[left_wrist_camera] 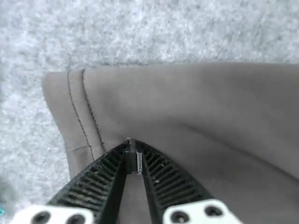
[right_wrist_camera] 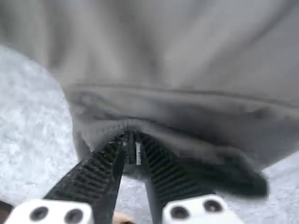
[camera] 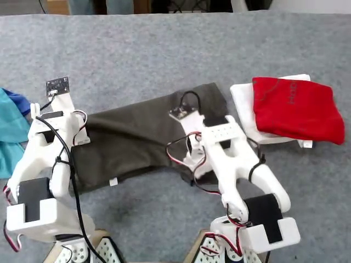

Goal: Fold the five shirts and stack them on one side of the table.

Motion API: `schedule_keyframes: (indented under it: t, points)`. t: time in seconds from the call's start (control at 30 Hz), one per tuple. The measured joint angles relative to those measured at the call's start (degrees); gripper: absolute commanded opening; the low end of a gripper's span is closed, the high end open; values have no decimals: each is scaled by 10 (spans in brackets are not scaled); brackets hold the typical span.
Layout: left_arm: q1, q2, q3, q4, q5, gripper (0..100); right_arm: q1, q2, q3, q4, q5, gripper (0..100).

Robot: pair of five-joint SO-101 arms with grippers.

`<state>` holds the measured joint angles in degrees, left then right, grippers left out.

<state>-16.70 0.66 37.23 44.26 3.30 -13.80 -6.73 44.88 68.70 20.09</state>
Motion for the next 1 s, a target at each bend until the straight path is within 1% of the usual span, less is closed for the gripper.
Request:
schedule_keyframes:
  t: [0.13, 0.27, 0.43, 0.6, 0.8, 0.9, 1.0]
  points:
    - [0, 0, 0, 0, 0, 29, 0, -8, 3, 49, 3, 15]
    - [0, 0, 0, 0, 0, 30, 0, -57, 4, 93, 30, 15]
    - [0, 0, 0, 0, 0, 30, 14, -134, -37, 109, 40, 15]
    - [0, 0, 0, 0, 0, 30, 18, -126, -43, 62, 39, 15]
    - [0, 0, 0, 0, 0, 30, 17, -26, 16, -7, 40, 15]
    - [0, 0, 1, 0, 0, 30, 17, 11, 18, -21, 43, 15]
    - [0, 0, 5, -2, -3, 30, 18, 14, -10, -15, 43, 15]
